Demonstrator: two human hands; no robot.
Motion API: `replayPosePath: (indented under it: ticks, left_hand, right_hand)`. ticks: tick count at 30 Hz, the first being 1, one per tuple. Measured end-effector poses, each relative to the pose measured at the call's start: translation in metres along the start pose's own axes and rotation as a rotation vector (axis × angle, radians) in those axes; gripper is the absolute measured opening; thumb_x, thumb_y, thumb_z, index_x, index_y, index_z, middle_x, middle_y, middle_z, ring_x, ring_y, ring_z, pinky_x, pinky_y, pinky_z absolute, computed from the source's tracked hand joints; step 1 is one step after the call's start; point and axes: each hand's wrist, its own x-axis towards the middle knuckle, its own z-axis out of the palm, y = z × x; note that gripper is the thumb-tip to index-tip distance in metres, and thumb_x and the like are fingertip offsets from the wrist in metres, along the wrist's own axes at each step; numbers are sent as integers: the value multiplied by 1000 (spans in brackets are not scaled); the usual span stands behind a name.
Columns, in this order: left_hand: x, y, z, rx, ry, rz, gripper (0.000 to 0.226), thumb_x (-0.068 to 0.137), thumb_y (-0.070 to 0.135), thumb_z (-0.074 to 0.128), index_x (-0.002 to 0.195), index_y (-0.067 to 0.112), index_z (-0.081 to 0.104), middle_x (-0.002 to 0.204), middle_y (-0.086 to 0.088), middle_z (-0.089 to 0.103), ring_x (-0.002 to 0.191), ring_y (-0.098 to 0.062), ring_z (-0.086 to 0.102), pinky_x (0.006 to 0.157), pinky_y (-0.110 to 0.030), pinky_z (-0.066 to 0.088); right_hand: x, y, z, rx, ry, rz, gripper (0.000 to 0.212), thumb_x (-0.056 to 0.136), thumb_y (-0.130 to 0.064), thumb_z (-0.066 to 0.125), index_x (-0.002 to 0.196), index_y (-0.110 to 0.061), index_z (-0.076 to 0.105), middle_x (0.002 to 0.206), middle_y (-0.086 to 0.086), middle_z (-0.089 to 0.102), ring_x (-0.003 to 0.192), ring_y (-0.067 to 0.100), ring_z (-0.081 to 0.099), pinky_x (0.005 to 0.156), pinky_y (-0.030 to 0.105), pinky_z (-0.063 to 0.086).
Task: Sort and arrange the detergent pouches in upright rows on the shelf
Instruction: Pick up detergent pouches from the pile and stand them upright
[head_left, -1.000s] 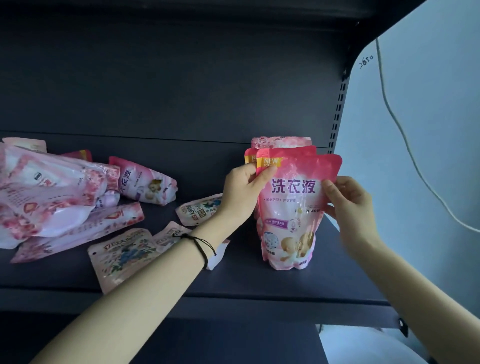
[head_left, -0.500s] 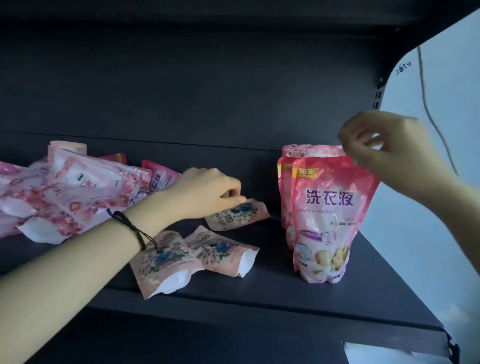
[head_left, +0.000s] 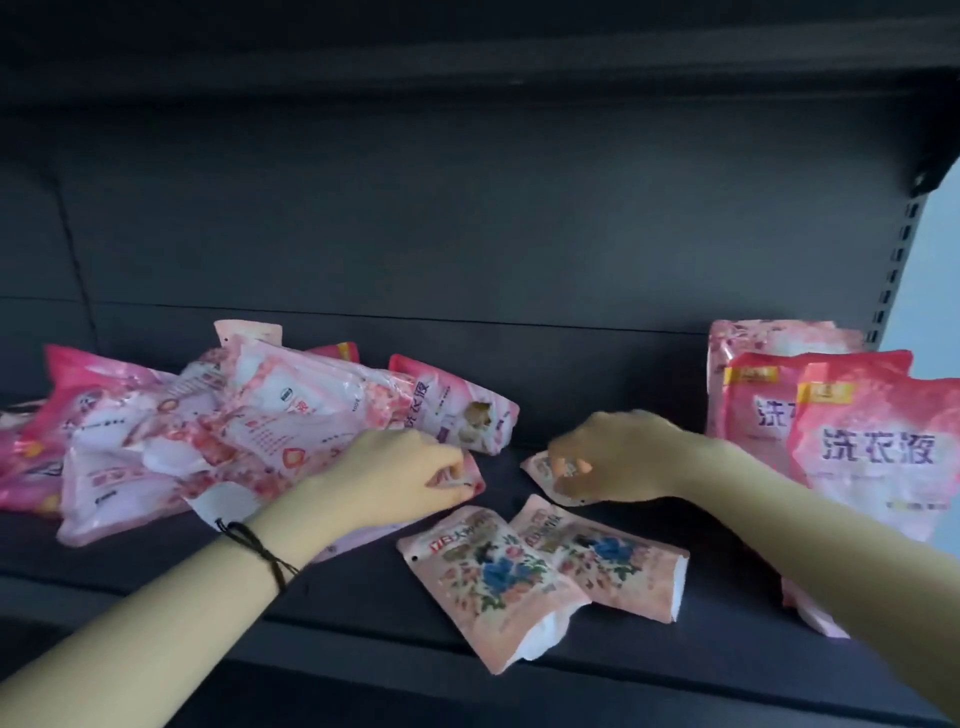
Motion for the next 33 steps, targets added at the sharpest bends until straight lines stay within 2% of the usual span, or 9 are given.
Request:
replayPosePath:
  ticks: [6, 10, 13, 15, 17, 20, 24, 29, 33]
  left_hand:
    - [13, 2, 32, -204, 56, 102, 32, 90, 57, 44, 111, 35, 57, 107, 13, 60, 109, -10, 49, 83, -33, 45]
    - [20, 11, 44, -246, 113, 101, 35, 89, 59, 45, 113, 37, 57, 110, 14, 60, 110, -8, 49, 68, -25, 30]
    - [26, 17, 46, -400, 141, 37, 33, 89, 56, 51, 114, 37, 58, 112, 19, 60, 99, 2, 48, 60, -9, 25]
    - [33, 21, 50, -696, 122, -40, 35, 88, 48, 59, 120, 33, 57, 114, 18, 57, 103, 1, 53, 76, -13, 42]
    - [41, 30, 50, -1019, 98, -152, 44, 87, 41, 65, 127, 30, 50, 117, 15, 55, 108, -6, 54, 89, -25, 45]
    - [52, 47, 46, -1393, 87, -314, 45, 84, 38, 69, 124, 27, 49, 110, 13, 58, 103, -6, 57, 82, -25, 47]
    - [63, 65, 42, -1717, 66, -361, 12, 89, 26, 66, 102, 24, 65, 102, 1, 73, 96, -16, 69, 83, -34, 57]
    - [64, 80, 41, -1756, 177, -348, 7, 92, 20, 62, 94, 21, 69, 94, -1, 74, 86, -12, 70, 68, -24, 58]
    - [65, 95, 30, -1673, 268, -287, 6, 90, 22, 64, 90, 24, 70, 88, 3, 75, 82, -9, 71, 73, -26, 59]
  right_hand:
    - [57, -11, 50, 116, -226, 6, 41, 95, -27, 45, 135, -28, 49, 137, -3, 51, 119, 20, 52, 87, 28, 41]
    - [65, -9, 59, 248, -133, 37, 17, 92, -25, 53, 104, -19, 63, 111, -2, 58, 96, 17, 57, 77, 27, 45]
    - [59, 2, 53, 241, -100, 123, 10, 96, -34, 45, 92, -27, 51, 105, -3, 61, 92, 19, 59, 68, 26, 40]
    - [50, 11, 46, 387, 10, 217, 13, 96, -33, 41, 84, -35, 44, 95, -1, 63, 86, 23, 62, 72, 36, 49]
    - [40, 20, 37, 590, 225, 258, 21, 96, -20, 42, 79, -32, 43, 86, -1, 60, 80, 23, 60, 70, 36, 49]
    - [25, 26, 19, 937, 524, 298, 25, 96, -7, 46, 79, -25, 46, 77, -3, 56, 70, 16, 54, 60, 26, 45]
    - [8, 23, 11, 1359, 679, 321, 11, 99, -13, 47, 88, -12, 46, 75, 1, 58, 56, 7, 59, 48, 22, 49]
    - [-14, 10, 32, 1569, 759, 516, 17, 97, -25, 54, 104, -10, 56, 95, 5, 67, 77, 17, 67, 57, 29, 55]
    - [-37, -1, 47, 1563, 861, 496, 18, 99, -19, 49, 85, -11, 57, 80, 0, 65, 75, 12, 64, 70, 32, 55]
